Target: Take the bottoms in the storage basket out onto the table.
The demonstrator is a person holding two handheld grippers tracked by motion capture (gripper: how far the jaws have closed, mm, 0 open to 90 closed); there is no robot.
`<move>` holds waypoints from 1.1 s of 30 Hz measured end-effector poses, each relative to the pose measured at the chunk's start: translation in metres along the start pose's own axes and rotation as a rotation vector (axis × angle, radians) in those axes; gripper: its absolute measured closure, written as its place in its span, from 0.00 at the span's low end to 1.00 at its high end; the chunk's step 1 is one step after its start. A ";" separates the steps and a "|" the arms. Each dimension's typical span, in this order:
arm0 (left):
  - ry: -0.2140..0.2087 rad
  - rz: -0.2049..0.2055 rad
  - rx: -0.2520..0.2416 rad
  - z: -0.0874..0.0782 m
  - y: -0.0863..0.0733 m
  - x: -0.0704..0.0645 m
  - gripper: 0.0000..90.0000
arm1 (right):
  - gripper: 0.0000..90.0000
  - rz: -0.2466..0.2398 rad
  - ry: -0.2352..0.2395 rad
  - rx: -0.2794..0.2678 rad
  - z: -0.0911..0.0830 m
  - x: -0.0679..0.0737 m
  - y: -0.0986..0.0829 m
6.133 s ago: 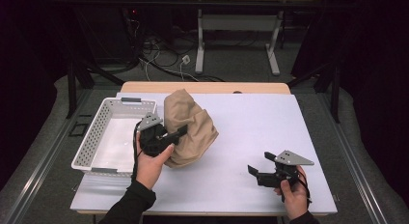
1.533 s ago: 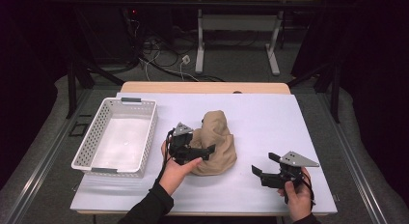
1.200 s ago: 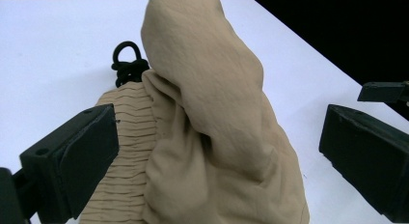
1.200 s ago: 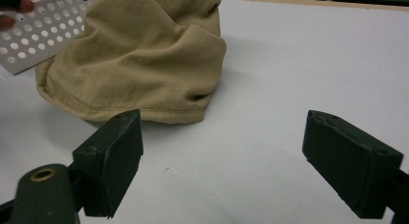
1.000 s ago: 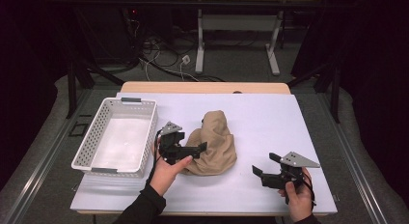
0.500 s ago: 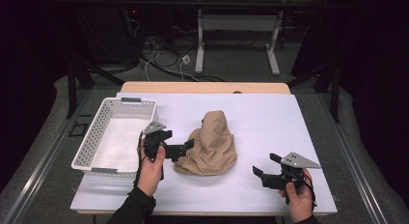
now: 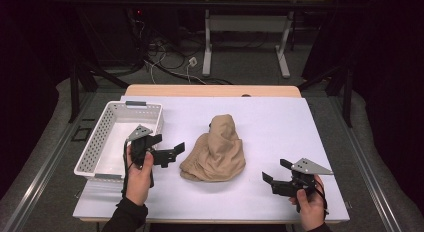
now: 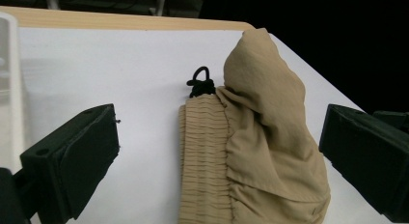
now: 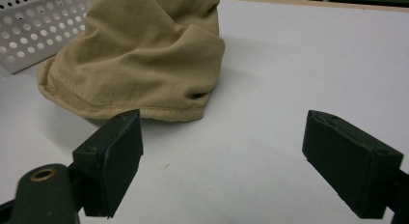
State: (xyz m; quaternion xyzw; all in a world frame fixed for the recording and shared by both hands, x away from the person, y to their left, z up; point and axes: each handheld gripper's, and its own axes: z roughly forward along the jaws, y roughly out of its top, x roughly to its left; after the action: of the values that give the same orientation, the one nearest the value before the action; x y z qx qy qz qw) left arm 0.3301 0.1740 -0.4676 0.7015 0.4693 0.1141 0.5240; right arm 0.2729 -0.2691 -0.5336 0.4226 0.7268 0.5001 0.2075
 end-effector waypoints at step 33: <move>0.098 -0.022 -0.043 -0.048 -0.017 0.044 0.01 | 0.16 0.002 0.001 0.009 0.001 0.001 0.000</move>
State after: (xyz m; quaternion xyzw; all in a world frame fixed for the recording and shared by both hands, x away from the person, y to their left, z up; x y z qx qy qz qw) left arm 0.3139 0.2386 -0.4761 0.6784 0.4995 0.1524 0.5167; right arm 0.2732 -0.2681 -0.5341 0.4241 0.7288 0.4972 0.2045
